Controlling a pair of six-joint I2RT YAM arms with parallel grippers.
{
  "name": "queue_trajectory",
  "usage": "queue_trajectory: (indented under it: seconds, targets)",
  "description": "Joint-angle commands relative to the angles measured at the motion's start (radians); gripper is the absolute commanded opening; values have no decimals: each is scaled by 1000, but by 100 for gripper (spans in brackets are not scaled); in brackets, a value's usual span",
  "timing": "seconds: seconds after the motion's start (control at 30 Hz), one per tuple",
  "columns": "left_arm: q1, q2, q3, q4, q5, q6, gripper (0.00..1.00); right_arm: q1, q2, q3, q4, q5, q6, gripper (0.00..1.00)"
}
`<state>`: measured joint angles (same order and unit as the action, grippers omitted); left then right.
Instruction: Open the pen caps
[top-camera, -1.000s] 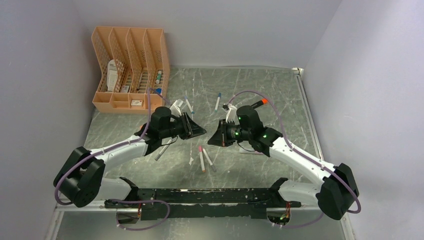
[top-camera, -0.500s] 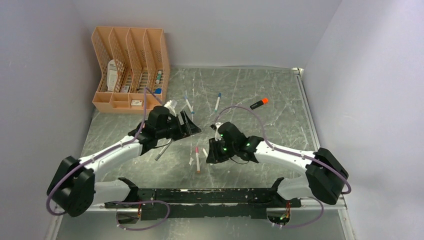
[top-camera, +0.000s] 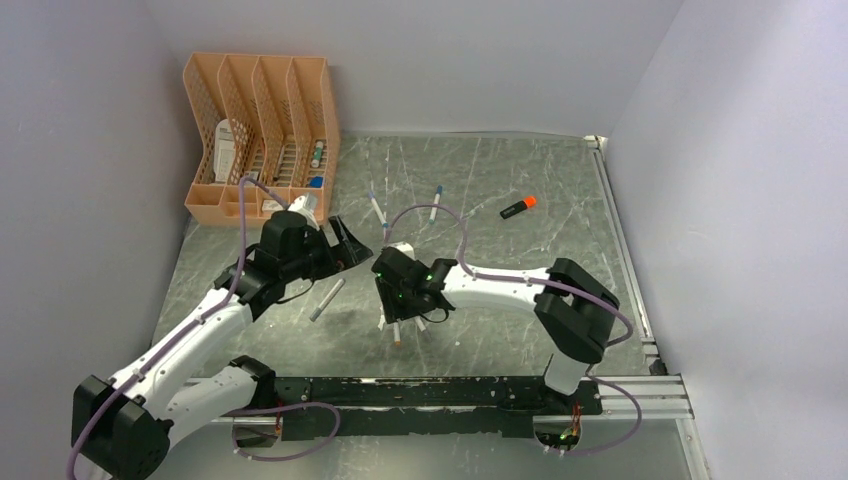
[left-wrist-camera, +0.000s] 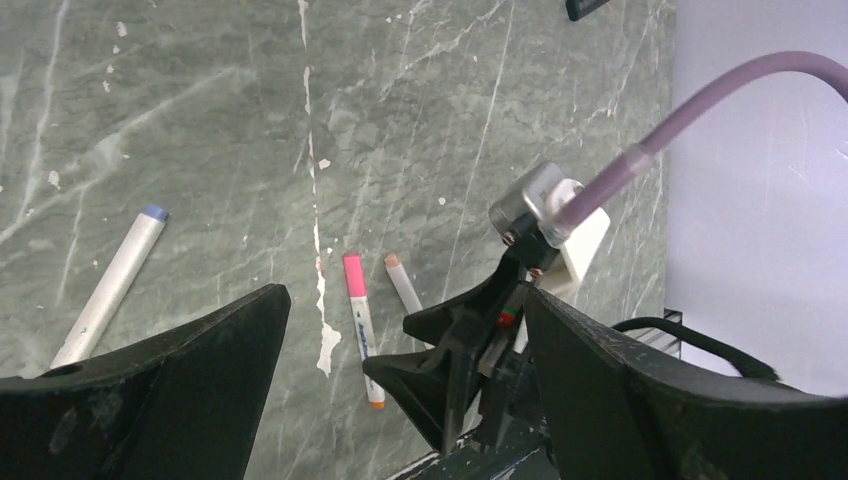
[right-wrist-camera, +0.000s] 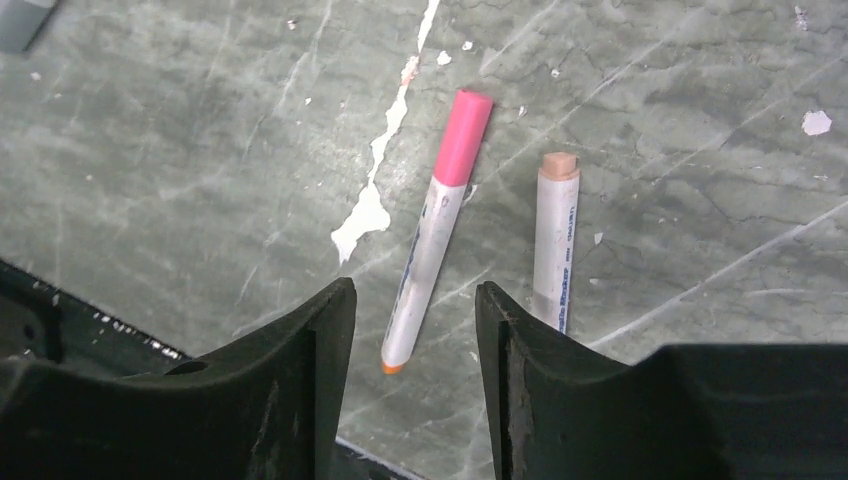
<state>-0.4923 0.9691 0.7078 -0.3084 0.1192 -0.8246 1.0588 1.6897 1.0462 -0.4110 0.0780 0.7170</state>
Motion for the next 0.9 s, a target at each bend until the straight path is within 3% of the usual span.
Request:
queue_trajectory:
  seconds: [0.0,0.37,0.5,0.57,0.67,0.87]
  targets:
    - [17,-41,-17,-45,-6,16,99,14,54,43,-70,90,32,48]
    - [43,-71,-36,-35,23,21,99,55,164,57,-84,114,64,42]
    - [44,-62,-50,-10,49,10,99,68,168,36,-70,96,68,22]
    - [44,-54,-56,6,69,6,99,67,140,8,-55,82,64,10]
    - [43,-41,-72,51,127,-8,99,68,59,-36,-20,63,39,0]
    - [37,-3,-147,273,286,-108,99,55,-239,-152,146,4,-17,0]
